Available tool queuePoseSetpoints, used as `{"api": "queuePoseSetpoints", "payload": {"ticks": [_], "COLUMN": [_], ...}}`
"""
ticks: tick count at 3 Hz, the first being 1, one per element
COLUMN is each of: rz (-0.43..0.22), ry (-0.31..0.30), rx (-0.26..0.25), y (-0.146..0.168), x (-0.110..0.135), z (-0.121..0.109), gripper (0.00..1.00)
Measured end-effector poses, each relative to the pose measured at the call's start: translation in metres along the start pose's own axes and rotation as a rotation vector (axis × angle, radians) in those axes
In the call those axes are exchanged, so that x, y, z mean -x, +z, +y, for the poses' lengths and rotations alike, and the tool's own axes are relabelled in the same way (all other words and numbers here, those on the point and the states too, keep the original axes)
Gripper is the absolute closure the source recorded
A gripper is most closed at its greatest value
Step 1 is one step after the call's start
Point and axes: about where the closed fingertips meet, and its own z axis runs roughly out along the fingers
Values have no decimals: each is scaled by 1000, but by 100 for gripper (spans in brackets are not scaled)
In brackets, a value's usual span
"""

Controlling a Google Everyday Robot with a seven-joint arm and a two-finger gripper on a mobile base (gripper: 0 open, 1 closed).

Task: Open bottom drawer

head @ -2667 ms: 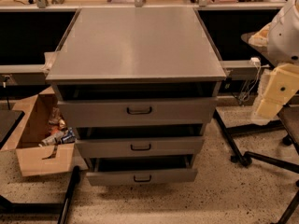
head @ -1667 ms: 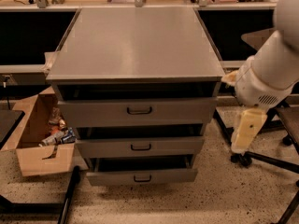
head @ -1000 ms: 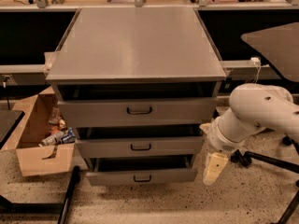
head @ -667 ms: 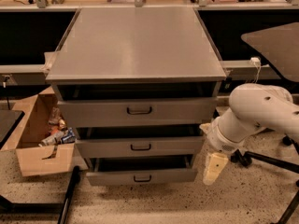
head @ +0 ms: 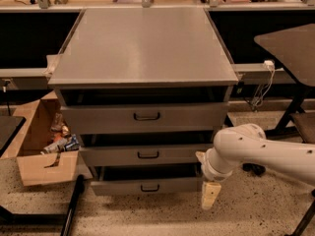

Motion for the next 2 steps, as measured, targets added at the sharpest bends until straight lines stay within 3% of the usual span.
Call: {"api": "queuePoseSetpoints", "payload": {"ticks": [2], "rz": [-30], "ry": [19], "rx": [29], "y": [119], "x": [-23], "z": [0], "gripper": [0]}}
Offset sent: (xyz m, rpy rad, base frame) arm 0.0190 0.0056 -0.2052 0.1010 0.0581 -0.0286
